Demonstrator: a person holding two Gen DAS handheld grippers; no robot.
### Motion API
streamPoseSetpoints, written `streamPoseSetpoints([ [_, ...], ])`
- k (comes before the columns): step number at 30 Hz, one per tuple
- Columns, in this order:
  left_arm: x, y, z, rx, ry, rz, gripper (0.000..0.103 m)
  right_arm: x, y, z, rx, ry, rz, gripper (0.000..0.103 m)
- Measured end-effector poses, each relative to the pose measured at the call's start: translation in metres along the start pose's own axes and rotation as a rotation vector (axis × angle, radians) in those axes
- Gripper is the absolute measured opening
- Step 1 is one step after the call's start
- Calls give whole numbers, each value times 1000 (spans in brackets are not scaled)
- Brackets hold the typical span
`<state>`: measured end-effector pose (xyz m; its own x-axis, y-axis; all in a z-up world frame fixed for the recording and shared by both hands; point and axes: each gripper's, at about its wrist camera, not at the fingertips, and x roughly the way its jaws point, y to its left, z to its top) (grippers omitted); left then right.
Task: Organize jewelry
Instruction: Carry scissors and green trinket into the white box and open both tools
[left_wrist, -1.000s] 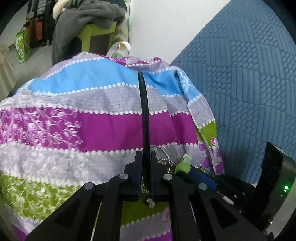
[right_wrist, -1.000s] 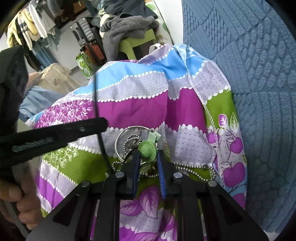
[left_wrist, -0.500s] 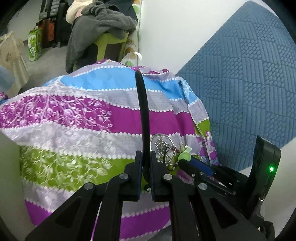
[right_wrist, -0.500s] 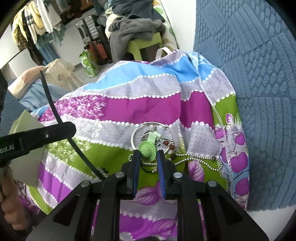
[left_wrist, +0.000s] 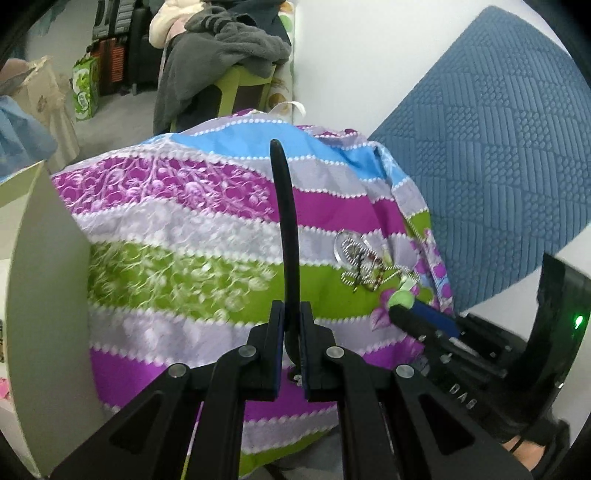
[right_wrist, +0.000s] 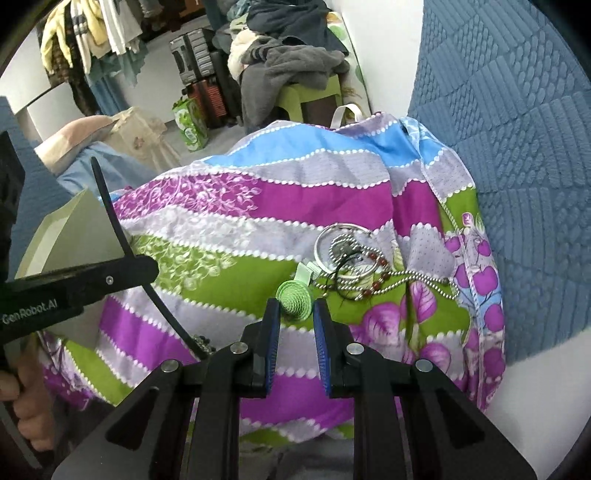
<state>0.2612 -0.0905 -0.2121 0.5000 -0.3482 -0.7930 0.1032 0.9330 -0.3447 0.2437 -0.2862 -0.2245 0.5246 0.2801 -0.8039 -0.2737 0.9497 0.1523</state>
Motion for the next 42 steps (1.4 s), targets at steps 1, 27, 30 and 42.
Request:
streamPoseSetpoints([
  [1, -4, 2, -3, 10, -5, 13, 6, -2, 3, -1, -1, -1, -1, 16],
  [27, -105, 22, -21, 47, -43, 47, 6, -77, 77, 2, 3, -77, 31, 16],
  [30, -127, 25, -12, 46, -71, 46, 6, -94, 87, 16, -5, -111, 42, 16],
  [42, -224, 55, 35, 34, -187, 36, 6, -153, 149, 80, -81, -229, 99, 16],
])
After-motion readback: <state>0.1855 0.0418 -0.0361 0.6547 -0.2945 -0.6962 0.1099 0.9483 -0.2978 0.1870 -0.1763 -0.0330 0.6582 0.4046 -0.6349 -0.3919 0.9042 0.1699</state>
